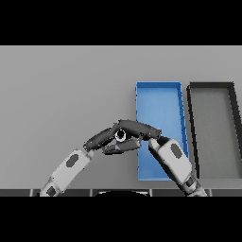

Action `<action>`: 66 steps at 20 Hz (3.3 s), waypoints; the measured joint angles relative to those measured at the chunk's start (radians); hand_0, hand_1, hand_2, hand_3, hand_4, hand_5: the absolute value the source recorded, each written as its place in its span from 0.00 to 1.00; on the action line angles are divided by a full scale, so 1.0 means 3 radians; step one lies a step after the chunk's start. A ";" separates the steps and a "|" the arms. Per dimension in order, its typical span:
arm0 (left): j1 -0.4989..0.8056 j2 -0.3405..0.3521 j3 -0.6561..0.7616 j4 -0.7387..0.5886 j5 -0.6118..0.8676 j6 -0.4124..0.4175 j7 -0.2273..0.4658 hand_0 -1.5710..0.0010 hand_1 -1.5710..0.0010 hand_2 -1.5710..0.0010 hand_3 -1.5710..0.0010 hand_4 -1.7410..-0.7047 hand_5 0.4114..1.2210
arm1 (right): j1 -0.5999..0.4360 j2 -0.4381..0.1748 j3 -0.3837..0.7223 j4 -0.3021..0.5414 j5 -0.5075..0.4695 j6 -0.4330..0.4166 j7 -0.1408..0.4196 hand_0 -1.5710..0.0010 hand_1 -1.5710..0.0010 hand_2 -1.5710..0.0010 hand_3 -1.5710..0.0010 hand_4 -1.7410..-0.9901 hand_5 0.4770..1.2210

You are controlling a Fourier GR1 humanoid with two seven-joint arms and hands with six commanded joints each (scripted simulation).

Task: Pick up the blue pipe and place it into the blue bin.

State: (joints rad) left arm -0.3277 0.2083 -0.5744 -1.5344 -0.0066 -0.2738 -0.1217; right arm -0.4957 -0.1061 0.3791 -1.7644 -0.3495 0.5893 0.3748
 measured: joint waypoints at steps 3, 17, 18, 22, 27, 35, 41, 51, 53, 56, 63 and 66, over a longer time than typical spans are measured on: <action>0.0044 0.0022 -0.0027 -0.0028 -0.0114 -0.0004 -0.0088 0.85 0.86 0.87 0.86 0.72 0.64 | 0.0044 0.0077 -0.0047 -0.0057 -0.0011 0.0103 0.0057 0.00 0.00 0.00 0.01 0.33 0.99; 0.0046 -0.0008 0.0029 0.0056 -0.0076 0.0075 0.0540 0.99 0.99 0.99 0.99 0.81 0.17 | -0.0013 0.0242 -0.0206 -0.0102 -0.0130 0.0041 0.0121 0.00 0.00 0.00 0.00 0.33 1.00; 0.0057 -0.0023 0.0025 0.0043 -0.0063 0.0076 0.0543 0.99 0.99 1.00 0.99 0.81 0.16 | -0.0064 0.0249 -0.0256 -0.0086 -0.0305 -0.0012 0.0238 0.00 0.00 0.00 0.00 0.27 1.00; 0.0060 -0.0052 0.0012 0.0053 -0.0039 0.0061 0.0639 1.00 1.00 1.00 1.00 0.80 0.12 | -0.0410 0.0099 -0.0484 -0.0174 -0.1034 -0.0342 0.0719 0.00 0.00 0.00 0.00 0.11 1.00; 0.0099 -0.0042 -0.0016 -0.0022 -0.0030 0.0049 0.0671 1.00 1.00 1.00 1.00 0.80 0.11 | -0.1141 -0.0401 -0.0757 -0.0080 -0.1919 -0.1062 0.0669 0.00 0.00 0.00 0.00 0.04 0.88; 0.0144 0.0038 0.0011 -0.0072 -0.0006 0.0016 0.0593 1.00 1.00 1.00 1.00 0.80 0.10 | -0.1872 -0.0906 -0.1315 0.0910 -0.1478 -0.1389 0.0410 0.00 0.00 0.00 0.00 0.01 0.88; 0.0116 0.0021 0.0029 -0.0032 -0.0002 0.0018 0.0636 1.00 1.00 1.00 1.00 0.82 0.09 | -0.1418 -0.0996 -0.1435 0.1452 -0.1051 -0.1421 0.0494 0.00 0.00 0.00 0.00 0.00 0.87; 0.0184 0.0012 0.0004 -0.0070 0.0000 0.0028 0.0621 1.00 1.00 1.00 1.00 0.83 0.06 | -0.0356 -0.1175 -0.0852 0.1485 -0.1050 -0.1839 0.0783 0.00 0.00 0.00 0.00 0.11 0.87; 0.0167 -0.0010 0.0008 -0.0068 -0.0007 0.0055 0.0656 1.00 1.00 1.00 1.00 0.83 0.06 | -0.0177 -0.1320 -0.0620 0.1477 -0.1159 -0.1857 0.0783 0.00 0.00 0.00 0.00 0.20 0.86; 0.0188 0.0024 0.0016 -0.0081 0.0005 0.0038 0.0651 1.00 1.00 1.00 1.00 0.83 0.05 | -0.0197 -0.1630 0.0010 0.1666 -0.1536 -0.2109 0.0783 0.17 0.26 0.29 0.43 0.32 0.90; 0.0159 0.0000 0.0038 -0.0071 0.0037 0.0040 0.0711 1.00 1.00 1.00 1.00 0.82 0.05 | -0.0645 -0.2140 0.1249 0.1901 -0.2327 -0.2251 0.0784 0.83 0.84 0.85 0.88 0.75 0.67; 0.0157 -0.0002 0.0029 -0.0083 0.0027 0.0042 0.0675 1.00 1.00 1.00 1.00 0.81 0.05 | -0.0694 -0.2153 0.1445 0.1915 -0.2023 -0.2200 0.0748 0.91 0.92 0.92 0.94 0.81 0.51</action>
State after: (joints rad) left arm -0.2807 0.2076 -0.5656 -1.5592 0.0014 -0.2610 0.0808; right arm -0.7040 -0.7519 0.8125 -1.1901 -0.9563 -0.0708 0.5992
